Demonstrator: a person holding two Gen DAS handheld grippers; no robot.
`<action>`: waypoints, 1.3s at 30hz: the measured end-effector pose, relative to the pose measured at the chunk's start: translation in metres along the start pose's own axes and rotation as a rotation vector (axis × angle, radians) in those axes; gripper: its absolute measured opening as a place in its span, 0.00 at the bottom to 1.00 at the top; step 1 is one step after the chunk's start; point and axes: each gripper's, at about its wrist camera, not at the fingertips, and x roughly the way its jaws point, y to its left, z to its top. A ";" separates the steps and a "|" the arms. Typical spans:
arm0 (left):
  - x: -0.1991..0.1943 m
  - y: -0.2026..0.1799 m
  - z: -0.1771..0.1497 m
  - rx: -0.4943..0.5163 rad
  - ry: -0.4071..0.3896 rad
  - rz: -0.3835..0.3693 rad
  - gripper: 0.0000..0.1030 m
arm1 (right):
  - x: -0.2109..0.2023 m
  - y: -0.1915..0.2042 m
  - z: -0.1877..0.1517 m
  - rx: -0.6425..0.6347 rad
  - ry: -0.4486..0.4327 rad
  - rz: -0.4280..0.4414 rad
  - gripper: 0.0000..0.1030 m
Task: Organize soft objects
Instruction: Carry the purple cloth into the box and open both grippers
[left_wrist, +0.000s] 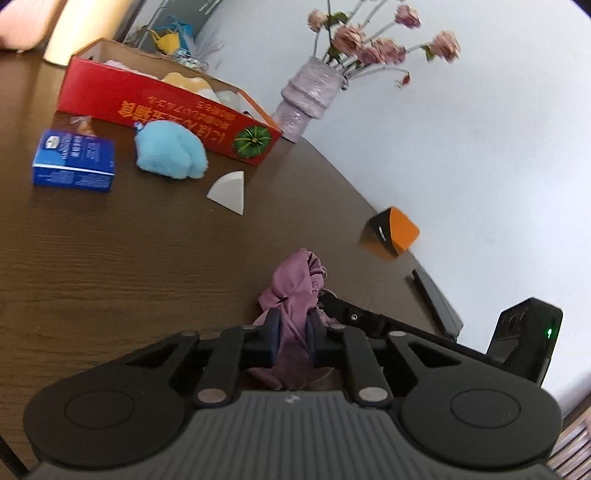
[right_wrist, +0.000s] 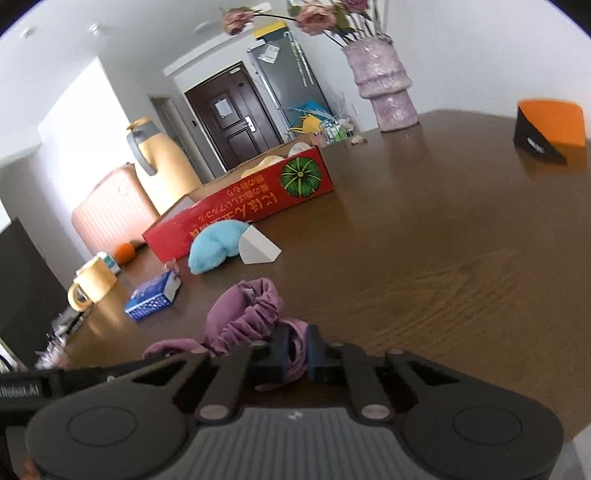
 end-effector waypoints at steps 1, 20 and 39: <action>-0.002 0.001 0.001 -0.007 -0.004 0.005 0.13 | 0.000 0.002 0.001 -0.010 -0.001 0.000 0.04; 0.091 0.054 0.244 -0.105 -0.227 0.230 0.12 | 0.213 0.086 0.259 -0.337 0.031 0.157 0.04; 0.102 0.054 0.256 0.033 -0.124 0.364 0.42 | 0.296 0.100 0.268 -0.395 0.218 0.020 0.40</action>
